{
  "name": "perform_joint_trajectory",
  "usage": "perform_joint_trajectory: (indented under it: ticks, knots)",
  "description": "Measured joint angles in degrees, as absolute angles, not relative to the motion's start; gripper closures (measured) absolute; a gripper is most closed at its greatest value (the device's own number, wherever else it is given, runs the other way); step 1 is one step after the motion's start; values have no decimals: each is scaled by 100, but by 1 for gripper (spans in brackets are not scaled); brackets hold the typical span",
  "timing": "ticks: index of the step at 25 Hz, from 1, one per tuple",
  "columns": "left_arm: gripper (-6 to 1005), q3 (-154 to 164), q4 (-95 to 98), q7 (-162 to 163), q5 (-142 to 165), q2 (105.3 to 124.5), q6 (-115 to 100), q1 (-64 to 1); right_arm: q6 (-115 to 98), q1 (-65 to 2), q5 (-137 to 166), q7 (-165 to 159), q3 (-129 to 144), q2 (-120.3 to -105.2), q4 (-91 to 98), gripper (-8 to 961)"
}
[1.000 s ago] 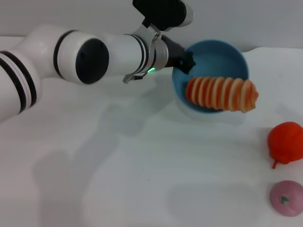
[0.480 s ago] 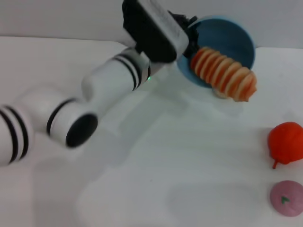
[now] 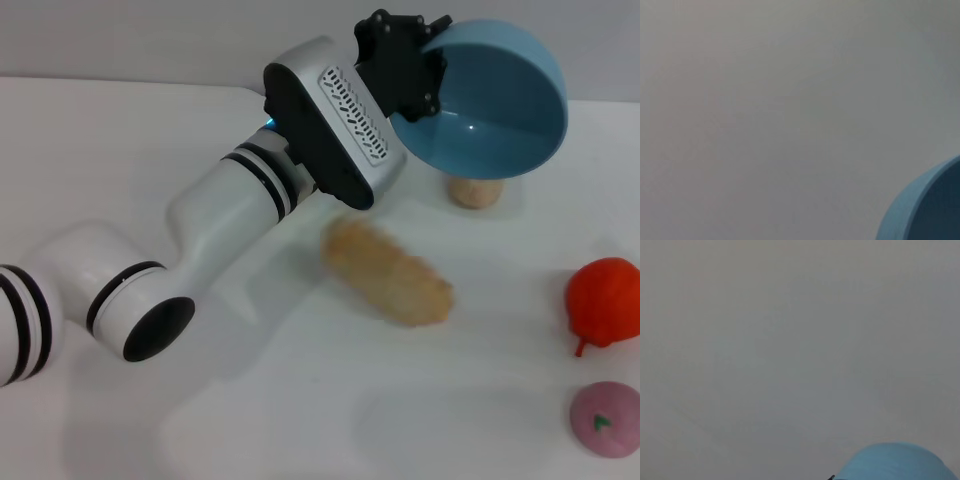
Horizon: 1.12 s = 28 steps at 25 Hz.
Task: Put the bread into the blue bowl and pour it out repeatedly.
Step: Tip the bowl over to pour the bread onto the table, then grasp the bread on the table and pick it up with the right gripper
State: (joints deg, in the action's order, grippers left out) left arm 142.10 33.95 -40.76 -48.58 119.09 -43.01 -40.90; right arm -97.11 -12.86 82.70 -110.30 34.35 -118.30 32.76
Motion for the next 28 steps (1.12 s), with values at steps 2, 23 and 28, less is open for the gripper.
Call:
perform_joint_trajectory:
  ticks: [2, 23, 28]
  knots:
    - [1000, 14216, 3392, -4082, -4859, 11909, -4276, -4121, -9711, -1283, 8271, -11030, 3435, -11830, 3275, 501]
    - [999, 10245, 3511, -3647, -5632, 11765, 1007, -4602, -9600, -2695, 10147, -10394, 3896, -11842, 3304, 504]
    - [999, 8551, 3604, -3655, -5028, 11737, 2657, -4569, -9181, -3352, 10510, -10617, 4742, -11840, 3611, 504]
